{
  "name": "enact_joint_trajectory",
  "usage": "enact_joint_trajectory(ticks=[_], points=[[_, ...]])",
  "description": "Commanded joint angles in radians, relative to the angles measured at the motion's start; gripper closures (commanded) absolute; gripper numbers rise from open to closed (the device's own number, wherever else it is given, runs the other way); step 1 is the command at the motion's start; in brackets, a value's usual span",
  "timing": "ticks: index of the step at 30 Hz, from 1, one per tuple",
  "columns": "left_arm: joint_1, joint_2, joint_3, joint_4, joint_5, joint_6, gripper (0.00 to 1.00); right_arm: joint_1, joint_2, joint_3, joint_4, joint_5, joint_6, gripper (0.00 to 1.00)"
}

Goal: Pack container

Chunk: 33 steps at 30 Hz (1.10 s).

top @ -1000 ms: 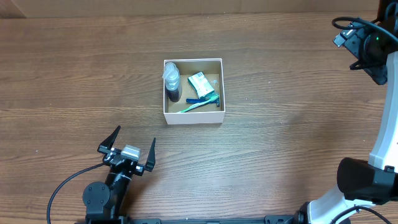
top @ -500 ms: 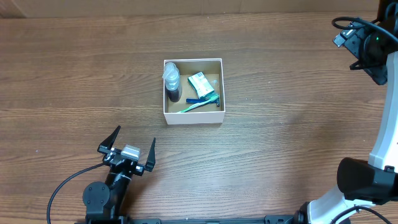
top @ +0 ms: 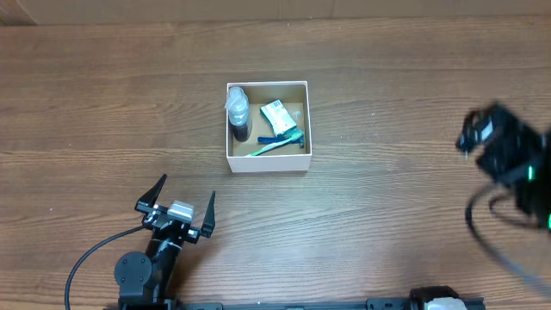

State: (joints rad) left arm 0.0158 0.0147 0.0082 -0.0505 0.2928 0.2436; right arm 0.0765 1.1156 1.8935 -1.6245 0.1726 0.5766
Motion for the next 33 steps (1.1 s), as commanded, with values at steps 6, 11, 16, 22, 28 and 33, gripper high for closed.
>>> enact_joint_trajectory(ticks=[6,11,16,22,28,33], points=[[0.012,-0.011,-0.003,0.002,-0.011,0.018,0.00,0.006,-0.483,-0.776,0.541,-0.062,-0.040,0.00],[0.012,-0.011,-0.003,0.002,-0.011,0.018,0.00,0.006,-0.711,-1.226,1.066,-0.267,-0.139,0.00],[0.012,-0.011,-0.003,0.002,-0.011,0.018,0.00,0.006,-0.864,-1.506,1.368,-0.278,-0.140,0.00],[0.012,-0.011,-0.003,0.002,-0.011,0.018,0.00,0.006,-0.986,-1.717,1.615,-0.181,-0.139,0.00],[0.012,-0.011,-0.003,0.002,-0.011,0.018,0.00,0.006,-1.070,-1.830,1.653,-0.083,-0.140,0.00],[0.012,-0.011,-0.003,0.002,-0.011,0.018,0.00,0.006,-1.113,-1.886,1.631,-0.084,-0.139,0.00]])
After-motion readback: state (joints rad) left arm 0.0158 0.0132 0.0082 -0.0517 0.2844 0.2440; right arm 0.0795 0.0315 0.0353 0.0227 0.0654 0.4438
